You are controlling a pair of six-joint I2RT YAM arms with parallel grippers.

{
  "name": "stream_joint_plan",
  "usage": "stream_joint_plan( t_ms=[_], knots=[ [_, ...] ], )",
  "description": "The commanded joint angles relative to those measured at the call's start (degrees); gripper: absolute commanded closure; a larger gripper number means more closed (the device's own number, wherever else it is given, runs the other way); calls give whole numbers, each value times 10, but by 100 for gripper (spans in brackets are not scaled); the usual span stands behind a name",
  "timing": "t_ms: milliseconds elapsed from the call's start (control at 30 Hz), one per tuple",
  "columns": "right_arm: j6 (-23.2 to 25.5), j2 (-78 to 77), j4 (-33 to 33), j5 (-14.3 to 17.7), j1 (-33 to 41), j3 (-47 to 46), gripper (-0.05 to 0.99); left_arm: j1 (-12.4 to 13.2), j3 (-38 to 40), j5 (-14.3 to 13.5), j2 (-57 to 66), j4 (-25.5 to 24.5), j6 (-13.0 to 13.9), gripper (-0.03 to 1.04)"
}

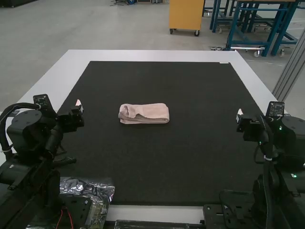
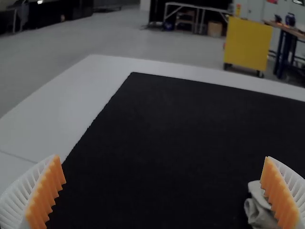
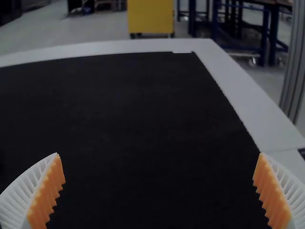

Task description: Fold the towel.

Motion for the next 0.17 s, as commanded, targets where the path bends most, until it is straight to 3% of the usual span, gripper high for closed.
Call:
stream_joint_plan(
  t_ms=[0,133],
  knots=[
    [-4,-5,-4,-14,-7,-3,2,5,-4,-7,-1,2,-5,4],
    [-4,-5,-5,-14,-7,-3,2,5,-3,-7,-1,2,-5,4]
  ],
)
